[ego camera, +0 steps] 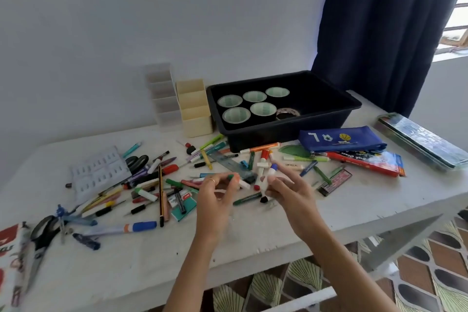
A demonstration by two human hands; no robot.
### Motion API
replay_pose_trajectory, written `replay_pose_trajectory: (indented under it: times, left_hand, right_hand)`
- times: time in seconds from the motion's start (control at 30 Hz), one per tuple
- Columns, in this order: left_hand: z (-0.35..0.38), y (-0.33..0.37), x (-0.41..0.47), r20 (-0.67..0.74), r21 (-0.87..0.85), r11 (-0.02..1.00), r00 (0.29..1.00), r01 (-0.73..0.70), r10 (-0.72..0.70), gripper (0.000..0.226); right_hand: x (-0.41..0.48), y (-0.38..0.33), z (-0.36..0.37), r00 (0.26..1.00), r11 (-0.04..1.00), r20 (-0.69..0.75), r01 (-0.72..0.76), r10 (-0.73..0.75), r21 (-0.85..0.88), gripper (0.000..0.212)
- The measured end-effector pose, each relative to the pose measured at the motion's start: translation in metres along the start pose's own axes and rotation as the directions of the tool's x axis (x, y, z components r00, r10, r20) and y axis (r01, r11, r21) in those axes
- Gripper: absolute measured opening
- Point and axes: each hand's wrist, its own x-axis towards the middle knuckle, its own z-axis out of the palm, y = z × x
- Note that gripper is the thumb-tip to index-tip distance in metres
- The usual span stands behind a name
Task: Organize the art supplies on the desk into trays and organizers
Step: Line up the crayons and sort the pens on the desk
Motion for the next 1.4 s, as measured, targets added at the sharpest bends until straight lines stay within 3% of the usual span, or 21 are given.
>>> replay_pose_trajectory:
  times: [0.2,0.37,0.53,0.73,0.83,0.9,1.13,1.3,1.4]
  left_hand:
    - [-0.047,0.007,-0.019,-0.103,-0.294,0.946,0.979,0.14,-0.177,0.015]
    - [-0.075,-0.008,-0.033,-0.177,-0.216,0.963,0.964,0.161,-0.2,0.017]
    - [-0.081,-0.027,-0.045,-0.16,-0.091,0.967,0.955,0.238,-0.25,0.014]
    - [-0.071,-0.044,-0.05,-0.141,-0.046,0.95,0.94,0.308,-0.311,0.022]
    - [-0.069,-0.05,-0.051,-0.165,-0.025,0.954,0.94,0.3,-0.3,0.019]
    - [-0.068,-0.052,-0.05,-0.169,-0.007,0.957,0.943,0.29,-0.287,0.018]
    - [-0.068,-0.055,-0.05,-0.168,-0.014,0.964,0.95,0.265,-0.263,0.019]
    - [-0.068,-0.049,-0.047,-0.176,-0.084,0.974,0.959,0.21,-0.222,0.014]
    - [-0.062,-0.045,-0.039,-0.132,-0.035,0.981,0.972,0.192,-0.195,0.015]
  right_hand:
    - [-0.012,0.007,0.025,0.984,0.997,0.166,-0.06,0.067,-0.044,0.039]
    - [-0.021,0.025,0.047,0.968,0.947,0.249,0.052,0.031,-0.317,0.033]
    - [-0.025,0.047,0.059,0.954,0.715,0.294,0.242,-0.054,-0.655,0.035]
    - [-0.027,0.049,0.058,0.962,0.589,0.271,0.24,-0.037,-0.772,0.029]
    - [-0.022,0.051,0.054,0.953,0.435,0.301,0.281,-0.024,-0.855,0.029]
    - [-0.02,0.054,0.051,0.945,0.353,0.328,0.311,-0.013,-0.882,0.032]
    - [-0.018,0.072,0.045,0.878,0.239,0.461,0.479,-0.128,-0.845,0.025]
    - [-0.022,0.082,0.043,0.854,0.238,0.456,0.512,-0.251,-0.826,0.02]
    - [-0.026,0.088,0.041,0.864,0.32,0.396,0.487,-0.31,-0.813,0.023]
